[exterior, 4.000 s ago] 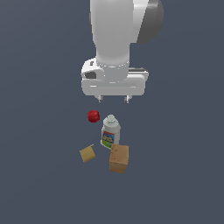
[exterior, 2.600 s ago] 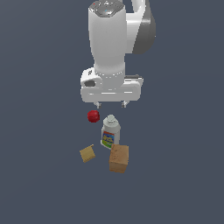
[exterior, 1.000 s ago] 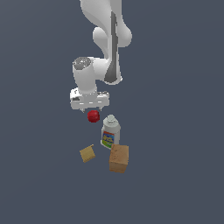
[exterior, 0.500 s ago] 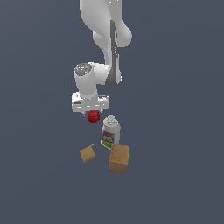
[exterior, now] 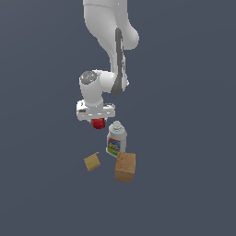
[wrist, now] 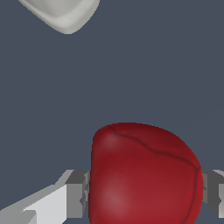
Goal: Pick up a designated object from a clutter of objects.
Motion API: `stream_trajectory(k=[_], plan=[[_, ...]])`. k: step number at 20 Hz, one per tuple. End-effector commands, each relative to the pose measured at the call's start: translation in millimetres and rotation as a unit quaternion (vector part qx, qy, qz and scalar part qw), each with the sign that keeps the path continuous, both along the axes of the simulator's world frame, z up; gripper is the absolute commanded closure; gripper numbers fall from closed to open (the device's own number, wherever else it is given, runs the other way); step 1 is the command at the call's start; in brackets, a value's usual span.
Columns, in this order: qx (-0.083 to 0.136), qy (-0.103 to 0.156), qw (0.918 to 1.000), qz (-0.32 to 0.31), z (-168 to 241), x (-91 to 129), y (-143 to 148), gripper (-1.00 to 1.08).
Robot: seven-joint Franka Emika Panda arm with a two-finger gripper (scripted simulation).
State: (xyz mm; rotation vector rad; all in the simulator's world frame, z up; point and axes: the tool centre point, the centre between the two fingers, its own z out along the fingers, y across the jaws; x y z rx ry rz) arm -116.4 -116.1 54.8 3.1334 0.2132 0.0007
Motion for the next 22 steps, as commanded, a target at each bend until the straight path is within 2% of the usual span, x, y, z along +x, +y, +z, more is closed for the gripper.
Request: stream_trajectory(k=[1, 13, 22], plan=[[0.000, 0.000, 1.0000, 0.001, -1, 0, 1, 1.08], [0.000, -0.001, 1.0000, 0.000, 3, 0, 3, 1.08], [0.000, -0.001, 1.0000, 0.000, 30, -2, 31, 1.08]])
